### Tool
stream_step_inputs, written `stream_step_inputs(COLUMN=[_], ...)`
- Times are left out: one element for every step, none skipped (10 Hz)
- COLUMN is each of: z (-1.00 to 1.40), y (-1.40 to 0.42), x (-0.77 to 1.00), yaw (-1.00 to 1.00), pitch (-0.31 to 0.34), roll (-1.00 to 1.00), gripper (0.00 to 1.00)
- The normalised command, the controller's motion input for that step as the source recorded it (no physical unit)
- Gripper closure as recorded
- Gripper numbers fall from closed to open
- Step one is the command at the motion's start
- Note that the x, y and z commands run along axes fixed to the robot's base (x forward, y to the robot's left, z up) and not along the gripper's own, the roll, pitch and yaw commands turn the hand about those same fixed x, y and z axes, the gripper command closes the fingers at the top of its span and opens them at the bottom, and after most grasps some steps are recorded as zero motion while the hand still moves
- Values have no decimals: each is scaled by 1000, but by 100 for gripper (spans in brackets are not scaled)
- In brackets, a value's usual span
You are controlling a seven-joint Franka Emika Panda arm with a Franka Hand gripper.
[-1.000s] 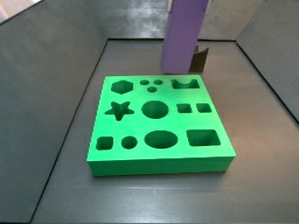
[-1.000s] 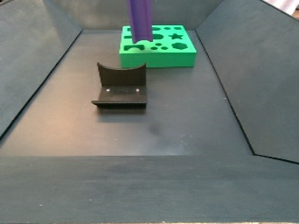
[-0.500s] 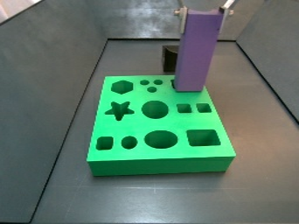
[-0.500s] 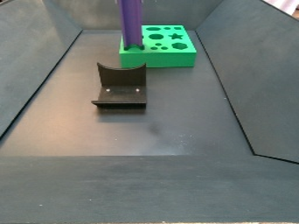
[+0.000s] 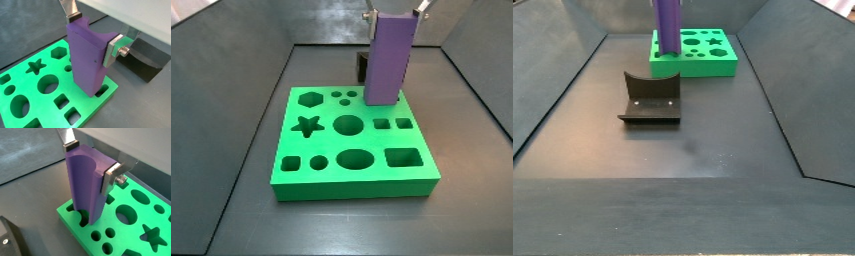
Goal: Pick up the arch object. Move up. Move to above the board. Insert the arch object.
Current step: Insert the arch object.
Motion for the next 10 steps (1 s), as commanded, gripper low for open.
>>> stream_step_inputs(z=[-49,-57,-3,0,0,0,-174,-600,-437,-426], y=[371,403,349,231,126,74,0,-274,-334,-377], x=[26,-29,-197,-180,-166,-137,-197,-166,0,0], yaw=[6,23,23,0,0,0,0,-83,-249,-486], pitch=[-83,-93,-113,-114,-97,-73,-101,-277,-316,-227], roll=[-77,-96,-117,-96,-46,0,21,203,256,349], gripper=[100,100,100,100,100,100,100,100,100,100])
